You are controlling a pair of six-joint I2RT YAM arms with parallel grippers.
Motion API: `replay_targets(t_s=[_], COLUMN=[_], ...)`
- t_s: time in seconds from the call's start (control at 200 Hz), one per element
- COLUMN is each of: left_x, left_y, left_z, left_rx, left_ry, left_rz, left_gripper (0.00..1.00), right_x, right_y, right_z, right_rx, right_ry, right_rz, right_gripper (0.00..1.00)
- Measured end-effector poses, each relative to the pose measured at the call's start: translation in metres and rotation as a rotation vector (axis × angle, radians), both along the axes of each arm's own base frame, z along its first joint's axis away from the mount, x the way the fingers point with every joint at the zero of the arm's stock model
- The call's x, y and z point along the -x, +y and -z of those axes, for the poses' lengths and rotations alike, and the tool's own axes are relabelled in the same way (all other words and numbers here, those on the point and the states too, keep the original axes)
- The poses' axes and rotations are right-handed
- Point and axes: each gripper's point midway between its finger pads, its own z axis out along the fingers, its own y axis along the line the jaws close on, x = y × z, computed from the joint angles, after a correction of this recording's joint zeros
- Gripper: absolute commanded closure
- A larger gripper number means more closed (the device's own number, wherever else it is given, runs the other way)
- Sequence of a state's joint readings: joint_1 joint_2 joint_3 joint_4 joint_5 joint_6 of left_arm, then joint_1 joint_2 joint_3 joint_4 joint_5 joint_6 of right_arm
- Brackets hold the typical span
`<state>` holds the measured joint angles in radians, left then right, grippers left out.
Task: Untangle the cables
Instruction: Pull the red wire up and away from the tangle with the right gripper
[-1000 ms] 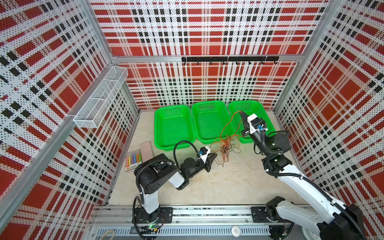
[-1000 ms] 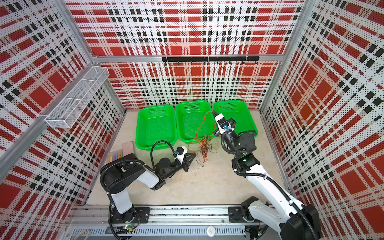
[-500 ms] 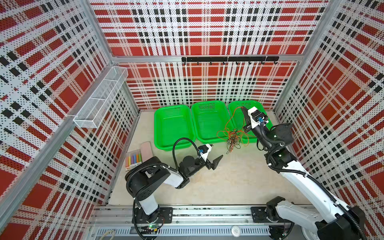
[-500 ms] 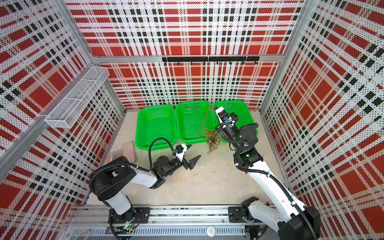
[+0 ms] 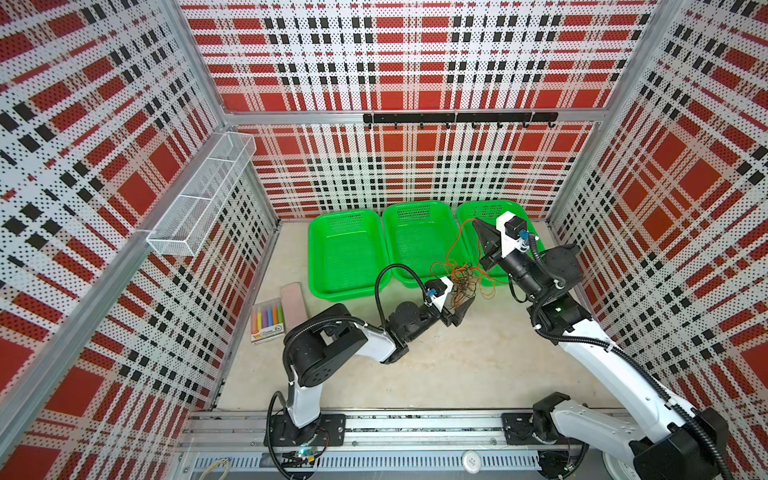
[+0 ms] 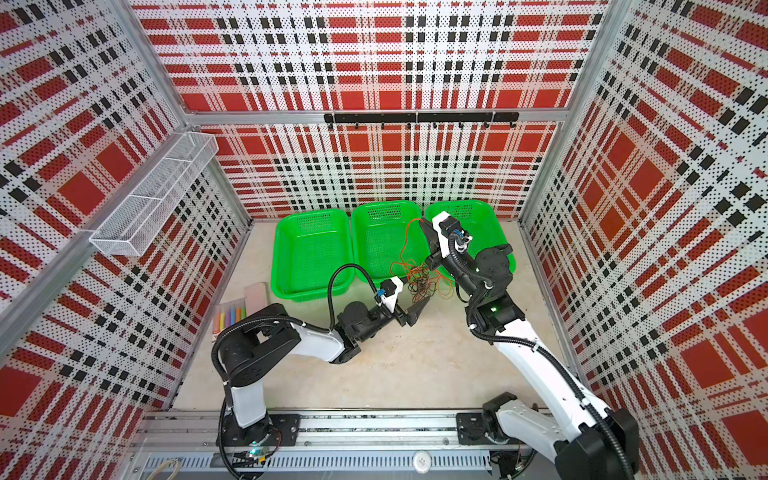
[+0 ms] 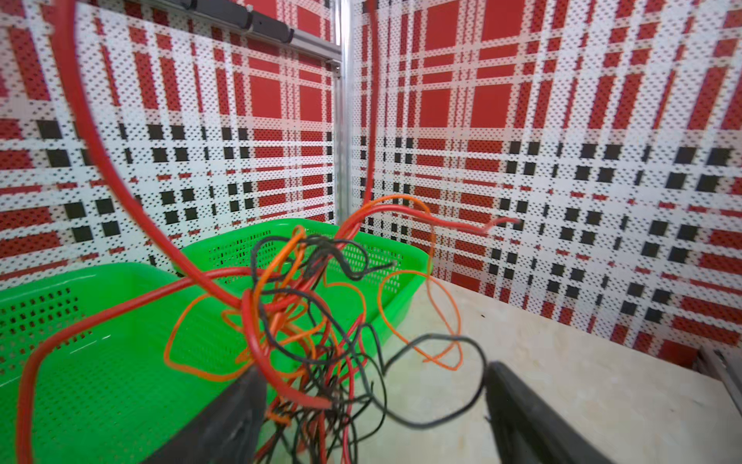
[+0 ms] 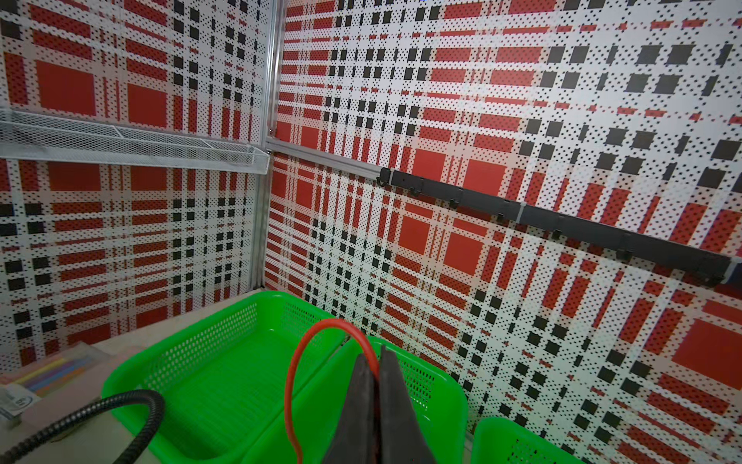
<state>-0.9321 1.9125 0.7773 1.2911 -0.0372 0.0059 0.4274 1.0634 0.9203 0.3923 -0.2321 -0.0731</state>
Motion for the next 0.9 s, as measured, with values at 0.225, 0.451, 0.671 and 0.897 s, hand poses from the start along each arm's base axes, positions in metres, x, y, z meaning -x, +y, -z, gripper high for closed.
replay_targets(t_s=[0.225, 0.451, 0.671, 0.897], left_x=[-0.022, -0.027, -0.024, -0.015], left_y=[0.017, 0.02, 0.036, 0.075], left_z=[0.004, 0.009, 0.024, 0.031], left_rx=[0.019, 0.046, 0.023, 0.0], left_ry=[0.035, 0.056, 0.087, 0.118], left_rz=[-0.065, -0.062, -0.072, -0.112], left_gripper=[0.35, 0.84, 1.0, 1.0], right_x=[0.006, 0.006, -0.008, -0.025], right_y=[0.002, 0.006, 0.003, -0.02], right_z=[-0.003, 0.0, -0.004, -0.033], right_rx=[-0.057, -0.083, -0.089, -0.11], right_ry=[0.038, 0.073, 0.076, 0.023], right_rz=[-0.04, -0.072, -0.021, 0.103], right_gripper=[1.0, 1.0, 1.0, 1.0])
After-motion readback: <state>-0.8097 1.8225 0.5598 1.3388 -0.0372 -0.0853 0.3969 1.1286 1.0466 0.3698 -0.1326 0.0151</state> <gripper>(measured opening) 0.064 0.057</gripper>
